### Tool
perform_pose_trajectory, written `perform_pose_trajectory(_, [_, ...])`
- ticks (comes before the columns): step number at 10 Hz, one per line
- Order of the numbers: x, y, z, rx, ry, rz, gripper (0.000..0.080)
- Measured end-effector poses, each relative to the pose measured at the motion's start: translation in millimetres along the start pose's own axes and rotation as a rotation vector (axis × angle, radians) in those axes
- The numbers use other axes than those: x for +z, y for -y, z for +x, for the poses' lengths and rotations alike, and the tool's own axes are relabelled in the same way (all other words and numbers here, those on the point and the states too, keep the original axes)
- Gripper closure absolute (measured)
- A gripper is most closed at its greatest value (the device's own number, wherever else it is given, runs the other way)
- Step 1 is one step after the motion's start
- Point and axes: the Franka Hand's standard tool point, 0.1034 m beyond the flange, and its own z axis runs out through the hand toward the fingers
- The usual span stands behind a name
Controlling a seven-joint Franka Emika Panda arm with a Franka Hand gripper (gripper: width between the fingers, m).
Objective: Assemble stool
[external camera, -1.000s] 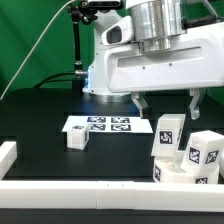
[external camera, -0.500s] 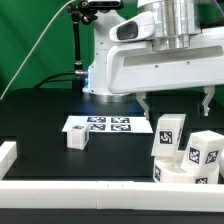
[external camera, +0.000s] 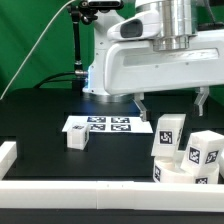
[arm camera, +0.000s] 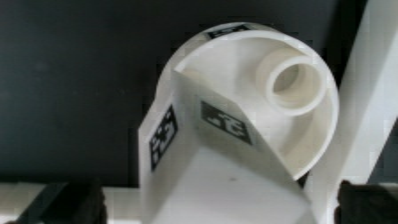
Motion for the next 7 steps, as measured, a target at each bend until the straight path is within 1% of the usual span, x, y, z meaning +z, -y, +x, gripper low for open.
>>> perform_pose_trajectory(2, [0.2,0.2,-0.2,-0.161,0.005,-0.008,0.0151])
perform_pose_trajectory(4, [-0.1,-1.1,-0.4,-0.248,0.009,-0.013,0.0151])
perform_pose_trajectory(5, [-0.1,-4.1,-0.5,-0.331,0.014,-0.023,0.0151])
perform_pose_trajectory(7, [0.0,-8.4,-1.0,-0.407,0.021,-0.035,0.0151])
